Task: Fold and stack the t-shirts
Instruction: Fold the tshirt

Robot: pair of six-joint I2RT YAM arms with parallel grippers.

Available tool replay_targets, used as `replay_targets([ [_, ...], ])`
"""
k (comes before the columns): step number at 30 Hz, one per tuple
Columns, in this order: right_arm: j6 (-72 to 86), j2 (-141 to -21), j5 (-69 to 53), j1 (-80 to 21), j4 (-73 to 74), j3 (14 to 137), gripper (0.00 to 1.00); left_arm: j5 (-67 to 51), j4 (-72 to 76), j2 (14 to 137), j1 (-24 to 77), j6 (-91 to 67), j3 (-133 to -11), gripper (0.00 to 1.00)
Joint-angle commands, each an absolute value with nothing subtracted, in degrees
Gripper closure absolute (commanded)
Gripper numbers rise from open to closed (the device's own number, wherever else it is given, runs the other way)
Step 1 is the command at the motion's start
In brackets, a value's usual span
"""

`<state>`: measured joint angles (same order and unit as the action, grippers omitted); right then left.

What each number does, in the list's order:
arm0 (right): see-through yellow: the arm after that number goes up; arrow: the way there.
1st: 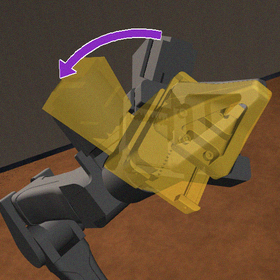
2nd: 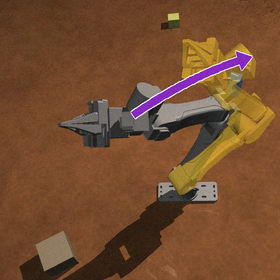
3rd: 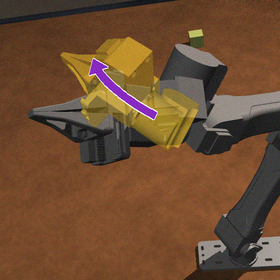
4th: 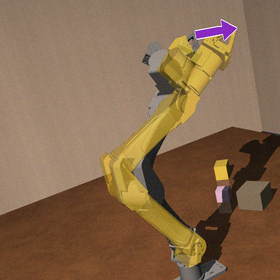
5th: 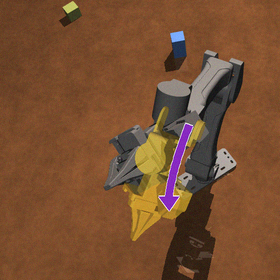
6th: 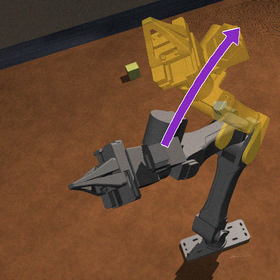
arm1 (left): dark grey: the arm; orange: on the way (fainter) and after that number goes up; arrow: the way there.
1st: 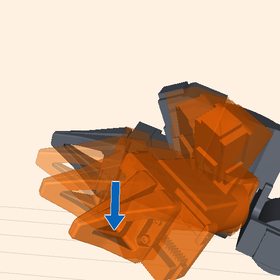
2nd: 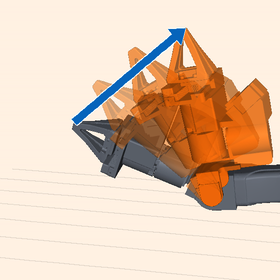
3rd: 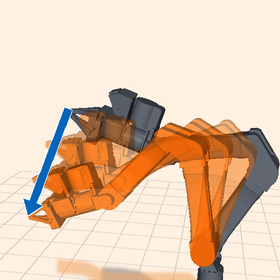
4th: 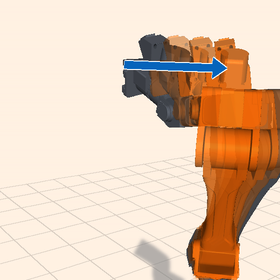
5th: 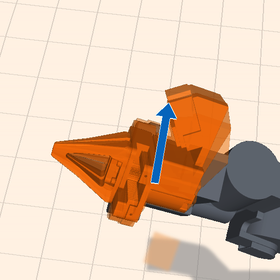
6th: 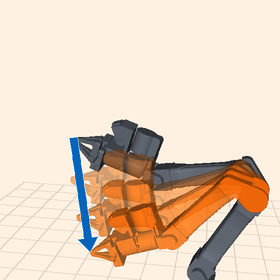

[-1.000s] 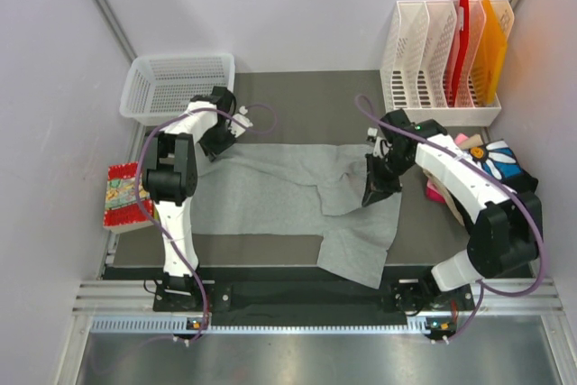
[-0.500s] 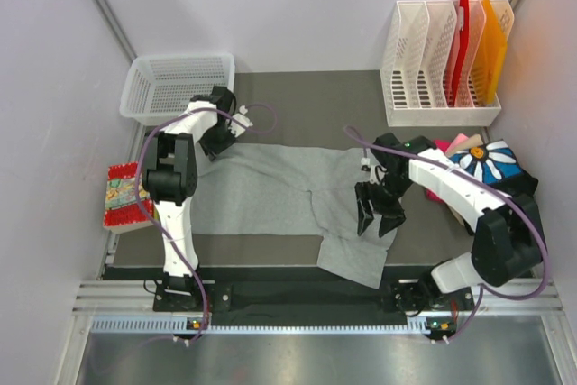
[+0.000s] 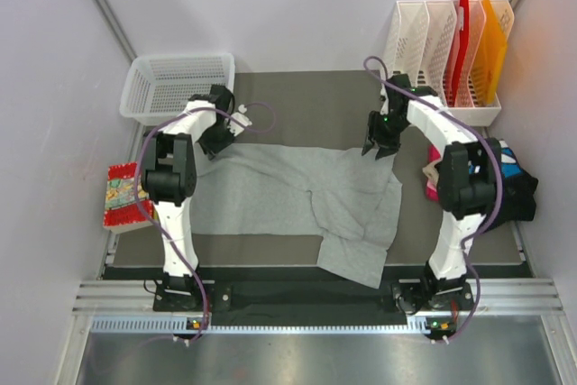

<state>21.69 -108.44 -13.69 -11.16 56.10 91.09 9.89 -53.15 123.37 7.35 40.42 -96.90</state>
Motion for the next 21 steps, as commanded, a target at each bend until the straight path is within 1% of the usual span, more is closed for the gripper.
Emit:
replay_targets([
  [1, 21.62, -115.12, -14.06, -12.04, 53.35, 93.6, 0.55, 8.79, -53.87, 117.34, 5.54, 40.78, -97.21, 0.66],
  [2, 21.45, -116.01, -13.63, -12.13, 53.78, 93.69, 0.58, 8.01, -54.31, 117.07, 4.93, 40.69, -97.29, 0.66],
  [5, 20.66, -117.16, -12.84, -12.04, 54.32, 92.38, 0.61, 6.86, -56.51, 115.58, 3.79, 40.69, -97.3, 0.65],
  [9, 19.51, -117.16, -10.29, -11.78, 54.58, 89.74, 0.61, 5.98, -58.53, 112.68, 2.9, 41.66, -97.03, 0.65],
  [11, 19.34, -118.47, -8.71, -11.25, 54.32, 90.44, 0.61, 5.54, -59.85, 111.89, 2.81, 41.84, -96.86, 0.65],
  [14, 19.34, -121.63, -6.34, -10.73, 54.14, 93.94, 0.61, 2.03, -63.97, 110.83, 2.9, 40.35, -97.82, 0.65],
  [16, 19.25, -125.31, -5.28, -10.63, 54.75, 99.12, 0.62, -1.82, -66.87, 109.78, 3.08, 39.99, -98.17, 0.65],
  [21, 18.46, -132.18, -1.32, -10.2, 57.21, 111.24, 0.64, -6.15, -73.47, 104.86, 3.25, 41.13, -94.93, 0.64],
])
